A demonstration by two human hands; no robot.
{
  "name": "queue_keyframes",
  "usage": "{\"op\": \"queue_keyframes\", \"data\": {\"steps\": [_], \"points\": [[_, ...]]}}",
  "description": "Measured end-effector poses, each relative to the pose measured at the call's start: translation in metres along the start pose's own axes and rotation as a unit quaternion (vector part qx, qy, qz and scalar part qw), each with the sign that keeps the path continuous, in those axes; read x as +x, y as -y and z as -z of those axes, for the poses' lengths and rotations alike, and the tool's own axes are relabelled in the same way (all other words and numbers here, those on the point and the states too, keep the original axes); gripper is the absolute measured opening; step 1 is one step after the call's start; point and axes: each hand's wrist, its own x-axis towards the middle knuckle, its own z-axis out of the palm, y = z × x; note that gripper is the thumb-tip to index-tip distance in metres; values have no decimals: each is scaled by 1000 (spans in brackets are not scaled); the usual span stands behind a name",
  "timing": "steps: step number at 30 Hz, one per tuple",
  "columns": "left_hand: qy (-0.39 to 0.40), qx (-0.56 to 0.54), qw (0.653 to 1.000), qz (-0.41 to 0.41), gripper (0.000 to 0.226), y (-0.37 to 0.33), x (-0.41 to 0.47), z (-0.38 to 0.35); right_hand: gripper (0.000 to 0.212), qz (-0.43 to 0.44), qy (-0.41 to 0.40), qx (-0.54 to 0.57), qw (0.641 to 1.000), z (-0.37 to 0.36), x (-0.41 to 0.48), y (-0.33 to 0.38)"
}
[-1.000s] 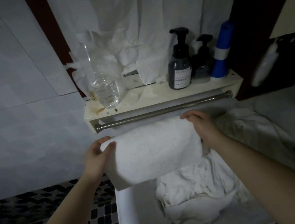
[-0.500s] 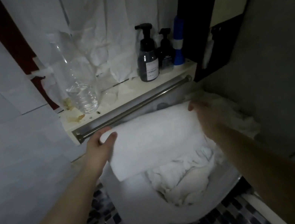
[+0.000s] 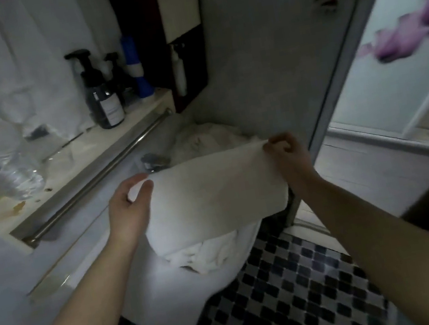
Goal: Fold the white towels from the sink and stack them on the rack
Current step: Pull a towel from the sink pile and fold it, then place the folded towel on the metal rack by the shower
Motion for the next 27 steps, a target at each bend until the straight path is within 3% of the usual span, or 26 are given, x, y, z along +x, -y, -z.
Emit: {"op": "queue_keyframes", "data": {"steps": [5,15,27], "points": [[26,-9,999,-24,12,-24,-38,-48,13,3,-75,25,997,73,-36,-5],[58,-62,996,-40,15,-57,-137,-111,8,-5,-170,18,985,189,-134,-19],[220,-108,969,-13,13,-64,-210,-145,7,-15,-364,-16,931,252,-279,-19]]}}
